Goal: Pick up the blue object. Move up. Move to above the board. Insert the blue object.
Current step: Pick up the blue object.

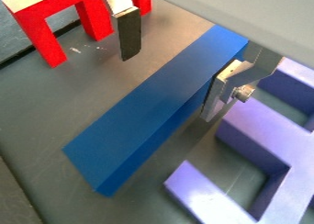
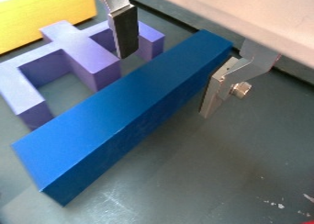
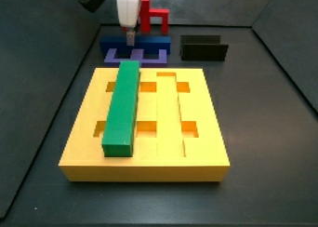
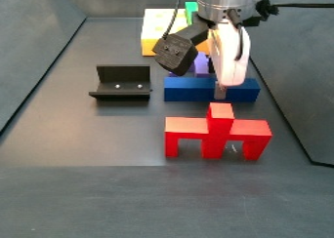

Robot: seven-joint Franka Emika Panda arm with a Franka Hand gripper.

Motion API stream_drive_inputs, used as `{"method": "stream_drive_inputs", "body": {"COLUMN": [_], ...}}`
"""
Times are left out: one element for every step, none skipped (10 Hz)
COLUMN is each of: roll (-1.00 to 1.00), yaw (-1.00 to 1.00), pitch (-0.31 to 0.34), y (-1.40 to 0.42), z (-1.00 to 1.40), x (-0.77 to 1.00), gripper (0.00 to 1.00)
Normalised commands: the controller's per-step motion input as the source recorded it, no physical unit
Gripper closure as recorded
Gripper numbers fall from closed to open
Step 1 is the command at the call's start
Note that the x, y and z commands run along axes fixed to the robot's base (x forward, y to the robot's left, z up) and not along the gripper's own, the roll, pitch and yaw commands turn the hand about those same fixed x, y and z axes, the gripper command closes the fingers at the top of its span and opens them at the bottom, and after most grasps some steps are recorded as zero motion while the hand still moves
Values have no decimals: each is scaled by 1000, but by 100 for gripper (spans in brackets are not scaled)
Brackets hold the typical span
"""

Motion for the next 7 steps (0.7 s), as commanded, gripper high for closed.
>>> {"method": "stream_drive_inputs", "body": {"roll": [0,0,0,7,7,0,0], "yaw": [-206,-109,-23,0,0,0,0], "pitch": [0,0,0,0,7,6,0], "y": [40,29,49,143,177,160,120], "z": [-149,-200,-297,-237,-157,-74,-114], "x": [-146,-77,0,143,109,26,0], "gripper": [0,0,0,0,0,0,0]}}
